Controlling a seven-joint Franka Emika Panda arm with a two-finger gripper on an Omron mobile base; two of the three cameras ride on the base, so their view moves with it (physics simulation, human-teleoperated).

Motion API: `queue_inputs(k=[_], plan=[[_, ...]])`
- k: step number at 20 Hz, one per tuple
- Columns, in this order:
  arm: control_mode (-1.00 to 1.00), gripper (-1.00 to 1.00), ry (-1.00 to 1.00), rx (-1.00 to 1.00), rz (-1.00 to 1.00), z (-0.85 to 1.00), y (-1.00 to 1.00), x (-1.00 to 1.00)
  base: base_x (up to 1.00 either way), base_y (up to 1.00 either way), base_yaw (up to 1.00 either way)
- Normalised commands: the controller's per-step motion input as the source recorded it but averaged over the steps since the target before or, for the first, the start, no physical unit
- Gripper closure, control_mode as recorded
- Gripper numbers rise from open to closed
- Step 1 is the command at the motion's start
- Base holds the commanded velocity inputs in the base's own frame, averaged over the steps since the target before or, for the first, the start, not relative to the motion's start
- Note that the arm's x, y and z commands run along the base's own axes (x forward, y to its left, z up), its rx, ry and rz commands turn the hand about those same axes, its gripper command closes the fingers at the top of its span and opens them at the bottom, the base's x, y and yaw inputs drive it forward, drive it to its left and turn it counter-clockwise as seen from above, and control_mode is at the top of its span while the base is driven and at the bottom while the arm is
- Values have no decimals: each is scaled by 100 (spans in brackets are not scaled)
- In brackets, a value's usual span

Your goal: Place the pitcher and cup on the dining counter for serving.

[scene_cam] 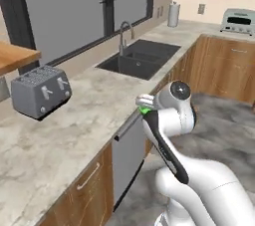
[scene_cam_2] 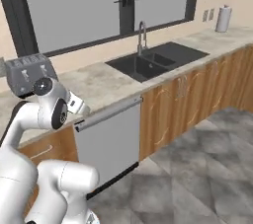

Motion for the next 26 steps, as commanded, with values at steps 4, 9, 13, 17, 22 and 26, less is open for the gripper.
queue_inputs(k=[4, 9, 13, 17, 22, 26], plan=[[100, 100, 0, 0, 0, 0, 0, 0, -14, 0, -87], [100, 100, 0, 0, 0, 0, 0, 0, -1, 0, -92], [100, 100, 0, 0, 0, 0, 0, 0, 0, -2, -95], [100, 100, 0, 0, 0, 0, 0, 0, 0, -9, -93], [100, 100, 0, 0, 0, 0, 0, 0, 0, -35, -87], [100, 100, 0, 0, 0, 0, 0, 0, 0, -40, -85]])
